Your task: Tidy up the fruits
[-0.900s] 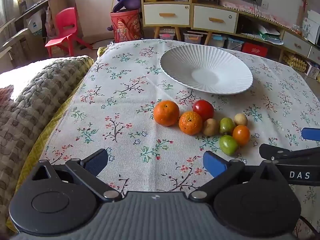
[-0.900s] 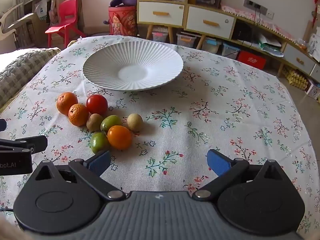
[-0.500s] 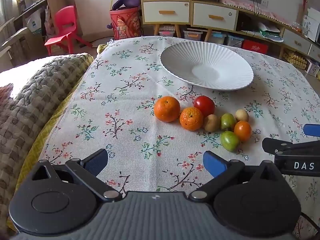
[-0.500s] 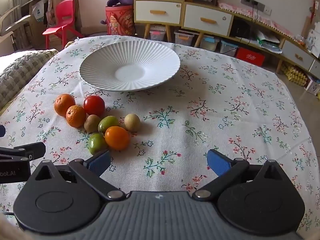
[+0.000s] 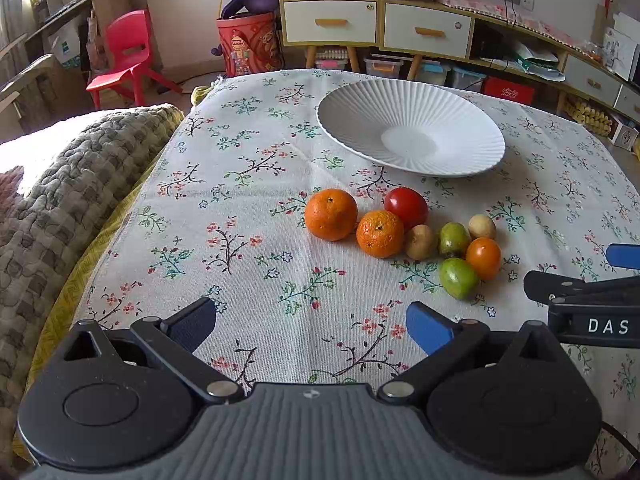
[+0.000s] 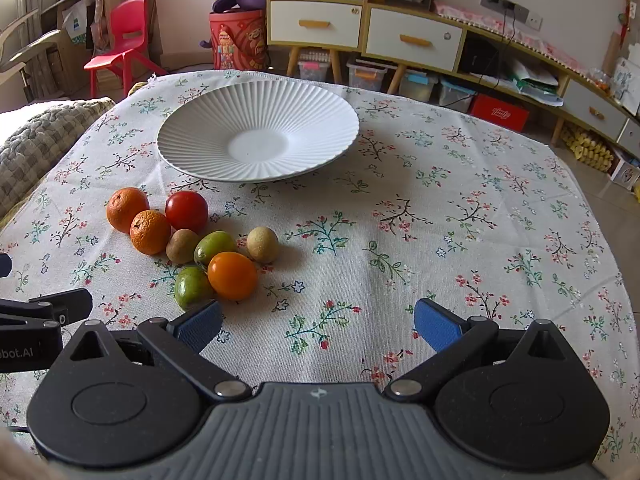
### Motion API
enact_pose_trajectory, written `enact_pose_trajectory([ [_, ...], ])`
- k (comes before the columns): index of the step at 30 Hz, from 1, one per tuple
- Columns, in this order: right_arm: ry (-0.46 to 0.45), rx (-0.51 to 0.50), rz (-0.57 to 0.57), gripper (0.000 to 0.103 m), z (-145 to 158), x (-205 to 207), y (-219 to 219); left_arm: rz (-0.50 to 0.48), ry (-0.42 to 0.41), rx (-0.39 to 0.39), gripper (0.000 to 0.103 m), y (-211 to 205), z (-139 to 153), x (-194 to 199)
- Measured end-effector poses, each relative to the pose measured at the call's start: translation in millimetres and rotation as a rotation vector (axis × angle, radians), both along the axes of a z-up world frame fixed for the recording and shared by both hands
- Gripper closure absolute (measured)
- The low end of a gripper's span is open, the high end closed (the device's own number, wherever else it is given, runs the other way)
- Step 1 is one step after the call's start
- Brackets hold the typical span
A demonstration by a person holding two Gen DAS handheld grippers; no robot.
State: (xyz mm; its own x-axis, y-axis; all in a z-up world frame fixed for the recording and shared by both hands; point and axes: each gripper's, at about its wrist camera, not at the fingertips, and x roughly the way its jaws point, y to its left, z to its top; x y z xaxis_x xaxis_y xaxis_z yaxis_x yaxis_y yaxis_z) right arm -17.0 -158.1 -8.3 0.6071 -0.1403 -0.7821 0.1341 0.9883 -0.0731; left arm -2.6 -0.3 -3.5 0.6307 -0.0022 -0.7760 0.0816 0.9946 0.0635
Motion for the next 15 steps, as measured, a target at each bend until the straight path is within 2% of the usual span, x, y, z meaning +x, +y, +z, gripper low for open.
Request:
enact_pose_trajectory([
  [15,0.0,0.001,0.0,0.0,0.0,0.1,-0.1,-0.001,0.001,0.0,0.011,-0.6,-1.0,-0.3],
])
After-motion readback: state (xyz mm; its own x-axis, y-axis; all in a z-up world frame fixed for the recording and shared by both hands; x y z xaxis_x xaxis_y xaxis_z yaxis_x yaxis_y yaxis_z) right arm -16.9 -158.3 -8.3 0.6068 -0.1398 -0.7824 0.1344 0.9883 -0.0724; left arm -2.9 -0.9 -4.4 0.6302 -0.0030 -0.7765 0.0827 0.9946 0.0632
